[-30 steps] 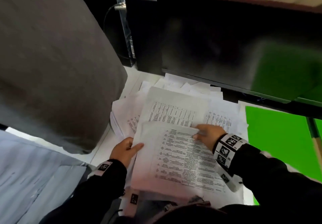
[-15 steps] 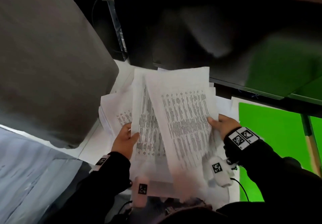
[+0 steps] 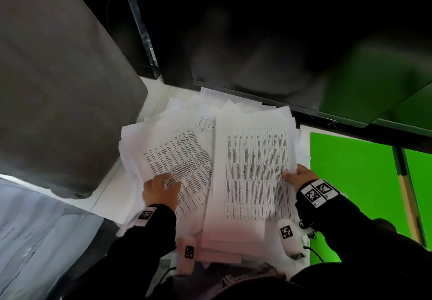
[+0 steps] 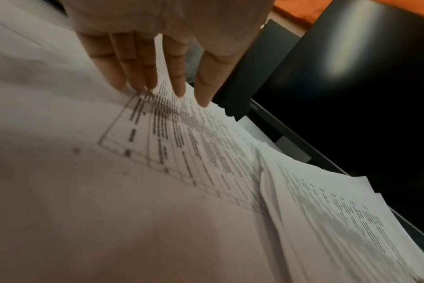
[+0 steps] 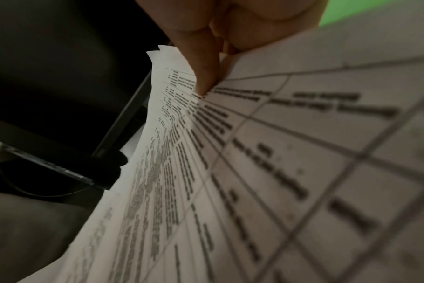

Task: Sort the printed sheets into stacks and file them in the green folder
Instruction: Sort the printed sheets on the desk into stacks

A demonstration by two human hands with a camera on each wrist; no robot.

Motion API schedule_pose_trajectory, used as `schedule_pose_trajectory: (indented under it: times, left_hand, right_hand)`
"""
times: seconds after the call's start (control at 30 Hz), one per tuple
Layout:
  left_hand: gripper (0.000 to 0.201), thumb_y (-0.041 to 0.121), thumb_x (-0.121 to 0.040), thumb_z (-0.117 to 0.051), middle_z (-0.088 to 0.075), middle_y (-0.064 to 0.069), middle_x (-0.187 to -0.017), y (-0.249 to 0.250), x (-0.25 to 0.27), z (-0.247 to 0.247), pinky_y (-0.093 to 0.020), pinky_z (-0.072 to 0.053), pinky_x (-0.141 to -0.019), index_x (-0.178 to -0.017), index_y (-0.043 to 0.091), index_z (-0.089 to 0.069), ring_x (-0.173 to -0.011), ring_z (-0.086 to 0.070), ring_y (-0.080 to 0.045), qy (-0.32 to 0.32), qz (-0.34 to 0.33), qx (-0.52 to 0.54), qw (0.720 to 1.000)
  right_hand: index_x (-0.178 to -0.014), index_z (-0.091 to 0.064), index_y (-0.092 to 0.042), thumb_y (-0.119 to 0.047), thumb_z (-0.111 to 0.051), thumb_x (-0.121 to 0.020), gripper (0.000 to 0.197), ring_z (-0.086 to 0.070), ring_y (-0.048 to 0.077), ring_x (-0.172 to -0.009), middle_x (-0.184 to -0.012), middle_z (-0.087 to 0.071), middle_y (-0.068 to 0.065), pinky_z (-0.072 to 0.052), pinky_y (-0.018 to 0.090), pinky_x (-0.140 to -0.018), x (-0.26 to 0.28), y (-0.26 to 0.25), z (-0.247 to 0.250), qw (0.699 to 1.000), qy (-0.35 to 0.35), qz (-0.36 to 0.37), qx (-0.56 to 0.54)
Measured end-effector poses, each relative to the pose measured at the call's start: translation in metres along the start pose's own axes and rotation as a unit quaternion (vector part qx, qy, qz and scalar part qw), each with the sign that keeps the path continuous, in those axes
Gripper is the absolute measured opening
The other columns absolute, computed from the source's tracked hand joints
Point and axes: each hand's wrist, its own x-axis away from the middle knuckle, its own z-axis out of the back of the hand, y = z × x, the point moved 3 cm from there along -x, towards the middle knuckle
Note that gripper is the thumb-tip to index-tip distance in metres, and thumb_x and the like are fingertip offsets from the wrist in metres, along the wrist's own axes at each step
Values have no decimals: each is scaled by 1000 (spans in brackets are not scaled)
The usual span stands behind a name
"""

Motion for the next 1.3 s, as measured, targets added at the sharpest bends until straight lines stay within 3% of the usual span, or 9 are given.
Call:
schedule_pose_trajectory:
  times: [0.1, 0.23, 0.33, 0.43, 0.57, 0.77, 0.93, 1.07, 1.3]
  left_hand:
    - [48, 25, -77, -70, -55, -11, -118, -4, -12, 1, -37, -45, -95, -122, 17, -55, -104, -56, -28, -27, 22, 28, 999]
    - [39, 19, -79, -70, -57, 4, -77, -4, -9, -9, -28, -45, -69, -114, 23, -53, -72, -58, -18, -104, 13, 49, 993]
    - [33, 21, -71, -76, -61, -5, -96, -8, -17, 0, -35, -53, -79, -98, 28, -58, -84, -61, -23, -59, 3, -23, 998]
    - [49, 29, -65, -81, -52, -15, -118, -18, -29, 20, -39, -45, -93, -106, 22, -57, -104, -54, -33, 24, 50, -116, 992]
    - [59, 15, -63, -83, -61, -17, -103, -27, -35, 30, -38, -48, -83, -111, 15, -47, -90, -61, -32, 21, 40, 10, 999]
    - [65, 16, -71, -76, -58, -1, -71, -31, -36, 38, -35, -47, -78, -123, 22, -37, -79, -61, -28, 44, 63, 44, 996]
    - [36, 28, -84, -61, -70, -9, -93, -38, -48, 51, -38, -50, -86, -119, 18, -57, -89, -65, -30, 15, 43, -40, 998]
    - [28, 22, -90, -54, -64, -14, -120, -33, -49, 71, -36, -41, -97, -113, 12, -66, -112, -57, -33, 81, 11, -42, 996]
    - [21, 15, -95, -43, -59, -22, -106, -5, -39, 62, -33, -36, -80, -108, 4, -55, -97, -55, -36, 62, -40, 2, 997]
  right_hand:
    - [-114, -62, -6, -22, -58, -88, 30, -55, 20, -80, -101, -67, 17, -39, 24, -71, -4, 8, -4, 1000, -3, -14, 9]
    - [-118, -60, -4, -22, -59, -89, 34, -58, 24, -89, -109, -66, 19, -42, 26, -77, -9, 16, -14, 999, -27, -24, 29]
    - [-121, -58, -3, -22, -59, -89, 36, -61, 29, -103, -113, -65, 18, -43, 28, -83, -10, 20, -20, 998, -35, -39, 42]
    - [-121, -58, -4, -23, -59, -89, 37, -59, 25, -93, -113, -65, 17, -42, 27, -80, -10, 22, -22, 997, -35, -46, 47]
    - [-122, -57, -3, -23, -59, -89, 38, -61, 30, -102, -114, -65, 17, -45, 31, -86, -11, 22, -23, 997, -29, -49, 58]
    - [-123, -56, -3, -23, -58, -90, 39, -60, 30, -104, -115, -64, 18, -44, 30, -85, -11, 23, -23, 996, -37, -41, 69]
    - [-120, -57, -2, -22, -57, -90, 37, -59, 30, -105, -115, -63, 18, -39, 25, -79, -9, 21, -21, 995, -47, -38, 76]
    - [-121, -57, -4, -23, -57, -90, 37, -59, 29, -106, -116, -64, 16, -42, 27, -83, -10, 22, -20, 996, -52, -31, 73]
    - [-122, -58, -8, -24, -58, -89, 37, -58, 24, -97, -116, -64, 15, -41, 26, -84, -8, 24, -16, 997, -52, -18, 51]
